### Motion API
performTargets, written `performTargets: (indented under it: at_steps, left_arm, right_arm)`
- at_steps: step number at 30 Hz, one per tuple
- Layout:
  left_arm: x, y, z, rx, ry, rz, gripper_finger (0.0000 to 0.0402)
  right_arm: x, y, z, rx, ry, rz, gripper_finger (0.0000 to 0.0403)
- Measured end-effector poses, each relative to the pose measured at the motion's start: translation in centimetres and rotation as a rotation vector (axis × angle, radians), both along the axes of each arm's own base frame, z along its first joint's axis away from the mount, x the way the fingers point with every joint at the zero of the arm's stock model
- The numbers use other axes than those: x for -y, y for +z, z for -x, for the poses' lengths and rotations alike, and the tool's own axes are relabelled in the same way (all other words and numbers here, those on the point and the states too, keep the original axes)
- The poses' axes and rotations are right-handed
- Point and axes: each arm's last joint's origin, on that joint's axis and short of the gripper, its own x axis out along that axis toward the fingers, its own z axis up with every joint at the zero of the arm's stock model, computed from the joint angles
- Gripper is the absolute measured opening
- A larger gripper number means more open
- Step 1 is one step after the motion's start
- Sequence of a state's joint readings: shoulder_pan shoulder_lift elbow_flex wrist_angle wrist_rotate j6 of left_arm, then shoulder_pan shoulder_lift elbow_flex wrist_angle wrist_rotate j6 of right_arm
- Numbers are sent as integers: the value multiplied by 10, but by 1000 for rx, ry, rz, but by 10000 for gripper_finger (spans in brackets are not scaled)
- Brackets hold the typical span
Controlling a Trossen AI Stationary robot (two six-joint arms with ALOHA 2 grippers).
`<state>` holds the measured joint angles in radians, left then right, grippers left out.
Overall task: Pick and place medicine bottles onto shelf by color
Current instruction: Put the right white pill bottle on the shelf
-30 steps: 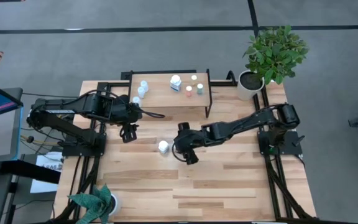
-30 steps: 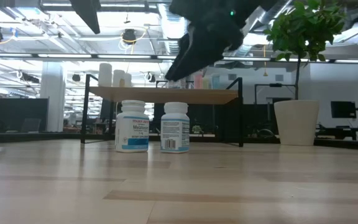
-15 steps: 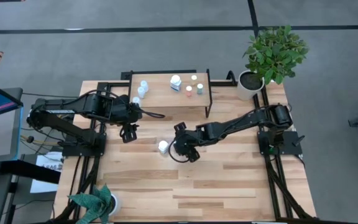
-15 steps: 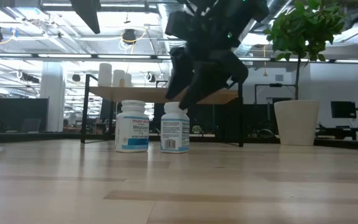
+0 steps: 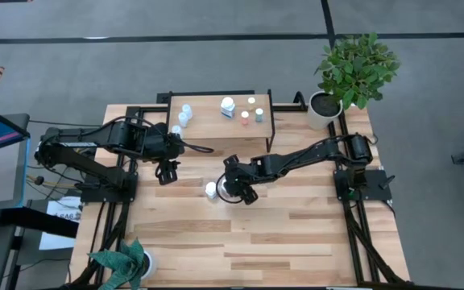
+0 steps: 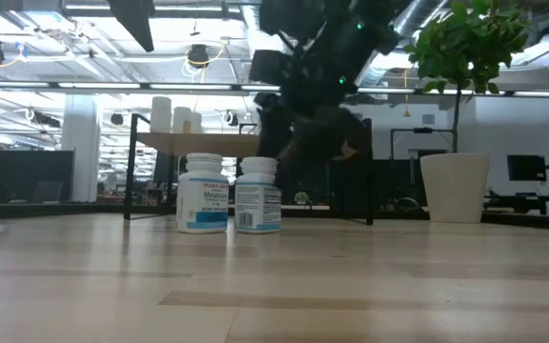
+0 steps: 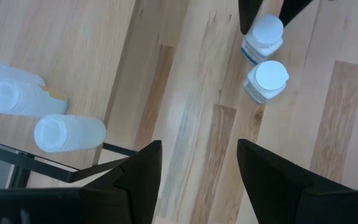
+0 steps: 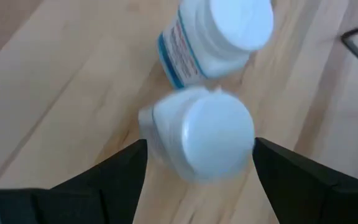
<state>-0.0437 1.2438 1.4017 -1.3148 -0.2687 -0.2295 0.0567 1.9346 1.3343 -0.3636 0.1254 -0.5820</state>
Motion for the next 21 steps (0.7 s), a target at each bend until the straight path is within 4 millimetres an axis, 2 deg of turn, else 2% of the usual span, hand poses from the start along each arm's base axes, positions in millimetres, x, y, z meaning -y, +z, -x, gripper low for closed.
performTargets:
  at_steps: [11,21]
  left_arm:
    - [0,0,0,0,1,0,197]
    - [0,0,0,0,0,-1,197]
  right_arm:
    - [-2,-6,-3,15,-82,-134,315]
    - [-18,-6,-1,7,-129,-221,304]
